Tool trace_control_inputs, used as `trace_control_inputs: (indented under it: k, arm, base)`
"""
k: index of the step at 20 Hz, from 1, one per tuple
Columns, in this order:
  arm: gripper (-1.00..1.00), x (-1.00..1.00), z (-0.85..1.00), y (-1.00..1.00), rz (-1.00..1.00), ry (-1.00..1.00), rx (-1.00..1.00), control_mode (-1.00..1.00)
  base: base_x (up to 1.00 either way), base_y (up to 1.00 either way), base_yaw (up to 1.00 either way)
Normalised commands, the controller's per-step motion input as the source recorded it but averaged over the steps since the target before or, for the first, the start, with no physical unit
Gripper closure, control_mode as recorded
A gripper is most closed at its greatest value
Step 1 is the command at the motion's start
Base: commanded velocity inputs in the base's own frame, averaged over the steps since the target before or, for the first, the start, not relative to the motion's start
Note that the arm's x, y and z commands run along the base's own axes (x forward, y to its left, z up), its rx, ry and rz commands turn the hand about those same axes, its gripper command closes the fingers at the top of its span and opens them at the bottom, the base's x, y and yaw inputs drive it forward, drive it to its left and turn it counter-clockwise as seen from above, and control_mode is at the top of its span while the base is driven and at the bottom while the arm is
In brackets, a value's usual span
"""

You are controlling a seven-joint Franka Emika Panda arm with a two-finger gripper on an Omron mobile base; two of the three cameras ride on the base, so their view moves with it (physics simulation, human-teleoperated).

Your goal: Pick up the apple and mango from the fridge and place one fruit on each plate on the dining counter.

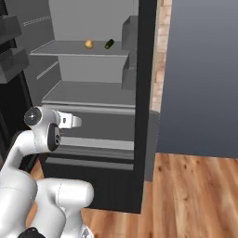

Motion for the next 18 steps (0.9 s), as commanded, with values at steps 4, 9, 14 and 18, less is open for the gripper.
trace_control_inputs:
  k: [4,9,14,18]
  arm:
    - [-1.0,0.0,0.0,0.0,0.0,0.0,0.0,1.0]
    - [-1.0,0.0,0.0,0.0,0.0,0.0,0.0,1.0]
    - [-1.0,0.0,0.0,0.0,0.0,0.0,0.0,1.0]
    - [-1.0,0.0,0.0,0.0,0.0,0.0,0.0,1.0]
  base:
    - [0.54,0.0,0.06]
    - [0.34,0.0,0.08]
    - [0.35,0.0,0.08]
    - [0.55,0.0,0.08]
